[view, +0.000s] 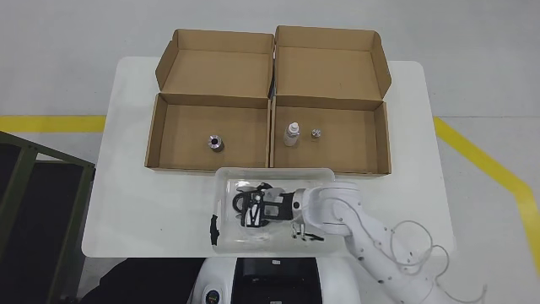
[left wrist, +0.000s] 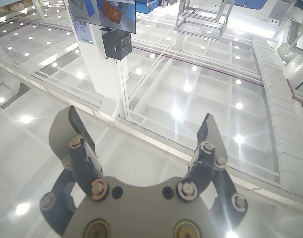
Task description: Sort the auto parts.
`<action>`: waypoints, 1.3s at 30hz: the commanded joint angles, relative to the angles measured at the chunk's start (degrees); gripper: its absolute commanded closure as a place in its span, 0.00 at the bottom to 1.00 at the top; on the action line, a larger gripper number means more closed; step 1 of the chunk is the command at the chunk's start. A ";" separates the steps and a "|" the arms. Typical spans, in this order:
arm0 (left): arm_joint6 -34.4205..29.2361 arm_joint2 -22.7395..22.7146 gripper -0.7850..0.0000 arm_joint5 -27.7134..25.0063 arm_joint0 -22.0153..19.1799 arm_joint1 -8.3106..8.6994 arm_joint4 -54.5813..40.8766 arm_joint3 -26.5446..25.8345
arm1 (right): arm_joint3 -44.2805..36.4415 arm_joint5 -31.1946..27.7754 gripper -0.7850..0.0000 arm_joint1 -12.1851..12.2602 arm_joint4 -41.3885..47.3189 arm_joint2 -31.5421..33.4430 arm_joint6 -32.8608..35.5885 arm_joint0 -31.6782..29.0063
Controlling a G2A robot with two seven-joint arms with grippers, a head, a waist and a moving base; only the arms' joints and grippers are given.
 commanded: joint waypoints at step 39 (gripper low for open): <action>0.00 0.00 0.00 0.00 0.00 0.00 0.00 0.00 | -22.34 1.16 1.00 3.12 24.03 11.27 -3.64 0.50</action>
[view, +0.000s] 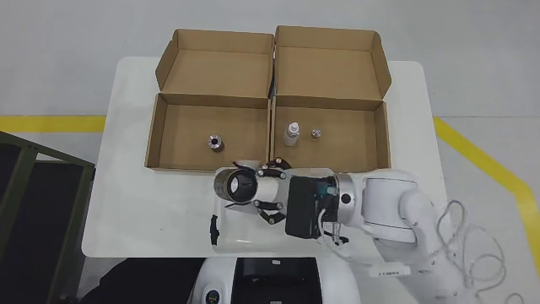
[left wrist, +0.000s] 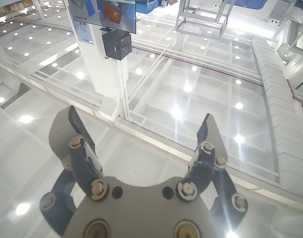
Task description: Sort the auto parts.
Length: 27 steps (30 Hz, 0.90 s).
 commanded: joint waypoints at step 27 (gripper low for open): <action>0.00 0.00 0.00 0.00 0.00 0.00 0.00 0.00 | -2.48 3.87 1.00 1.41 11.07 12.65 -5.67 4.07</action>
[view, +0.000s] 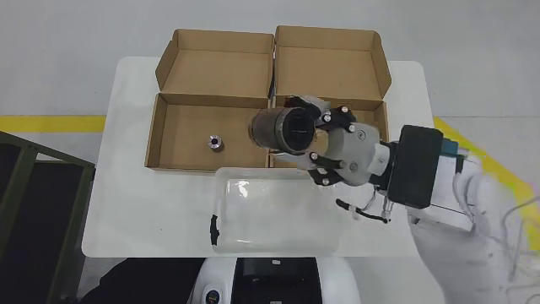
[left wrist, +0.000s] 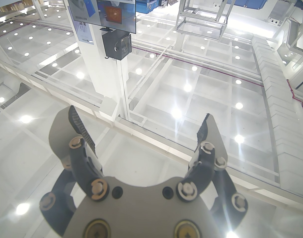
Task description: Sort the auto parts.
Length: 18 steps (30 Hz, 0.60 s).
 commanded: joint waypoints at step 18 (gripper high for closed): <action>0.00 0.00 0.00 0.00 0.00 0.00 0.00 0.00 | 0.88 0.90 1.00 0.93 2.65 3.84 -0.75 -0.68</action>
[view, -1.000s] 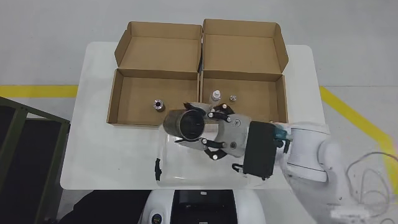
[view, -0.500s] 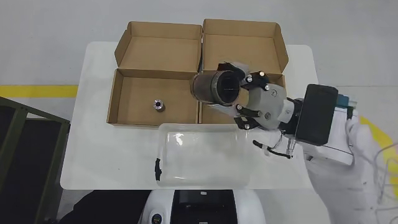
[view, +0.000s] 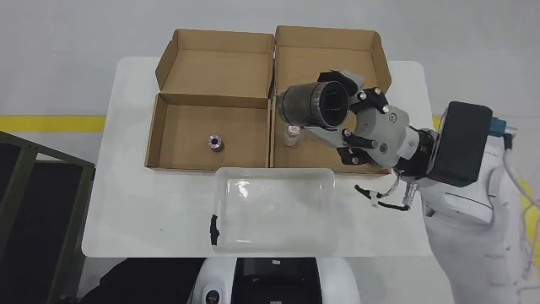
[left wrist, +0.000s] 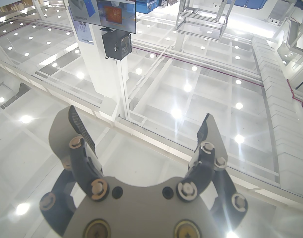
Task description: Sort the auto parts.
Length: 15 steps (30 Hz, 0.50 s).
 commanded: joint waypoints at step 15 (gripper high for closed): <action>0.00 0.00 0.00 0.00 0.00 0.00 0.00 0.00 | 4.88 0.56 1.00 -0.07 -8.87 -8.59 3.94 2.56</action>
